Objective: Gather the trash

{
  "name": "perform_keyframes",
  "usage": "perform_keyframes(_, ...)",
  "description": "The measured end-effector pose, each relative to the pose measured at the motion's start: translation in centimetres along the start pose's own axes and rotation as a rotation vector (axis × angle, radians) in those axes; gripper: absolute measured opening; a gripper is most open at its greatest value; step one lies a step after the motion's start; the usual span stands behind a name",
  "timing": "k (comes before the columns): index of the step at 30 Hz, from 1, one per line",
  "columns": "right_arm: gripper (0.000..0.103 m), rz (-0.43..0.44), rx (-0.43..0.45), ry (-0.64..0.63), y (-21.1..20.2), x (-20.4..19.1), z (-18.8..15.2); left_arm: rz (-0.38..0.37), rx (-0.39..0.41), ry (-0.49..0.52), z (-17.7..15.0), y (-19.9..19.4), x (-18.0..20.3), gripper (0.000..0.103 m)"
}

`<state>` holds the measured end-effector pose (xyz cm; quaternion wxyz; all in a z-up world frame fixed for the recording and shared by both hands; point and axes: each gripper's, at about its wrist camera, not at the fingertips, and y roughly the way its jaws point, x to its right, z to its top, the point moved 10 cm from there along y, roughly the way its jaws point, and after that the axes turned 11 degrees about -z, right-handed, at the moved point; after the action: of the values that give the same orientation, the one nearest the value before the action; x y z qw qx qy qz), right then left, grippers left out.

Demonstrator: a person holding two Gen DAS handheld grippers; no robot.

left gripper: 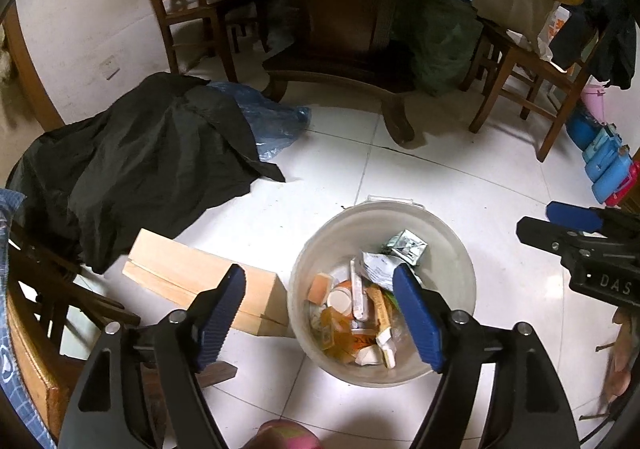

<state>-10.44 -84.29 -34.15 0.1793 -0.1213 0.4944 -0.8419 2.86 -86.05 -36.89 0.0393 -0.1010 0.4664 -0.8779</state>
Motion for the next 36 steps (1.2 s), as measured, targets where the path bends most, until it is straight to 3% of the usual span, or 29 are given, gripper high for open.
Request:
perform_keyframes(4,0.065,-0.017,0.03,-0.001,-0.5,0.2,0.4,0.011,0.01,-0.01,-0.2,-0.9,-0.6,0.084)
perform_keyframes(8,0.082,-0.04,0.085,0.004,-1.6,0.2,0.7,0.034,0.04,-0.016,-0.2,-2.6,-1.4,0.09)
perform_keyframes(15,0.098,-0.051,0.237,-0.01,-5.9,-1.9,2.4,0.118,0.191,-0.04,1.3,-9.4,-3.3,0.098)
perform_keyframes(18,0.097,-0.038,0.3,-0.021,-8.1,-3.4,3.2,0.145,0.273,-0.046,1.8,-13.6,-4.3,0.098)
perform_keyframes(22,0.097,-0.017,0.392,-0.037,-11.7,-5.9,4.3,0.272,0.367,-0.078,1.6,-19.8,-7.1,0.098)
perform_keyframes(26,0.097,0.064,0.48,-0.089,-15.6,-10.1,5.0,0.303,0.438,-0.135,0.5,-25.2,-10.0,0.098)
perform_keyframes(36,0.097,0.26,0.61,-0.224,-23.5,-22.0,4.6,0.459,0.526,-0.25,-6.1,-38.0,-18.2,0.098)
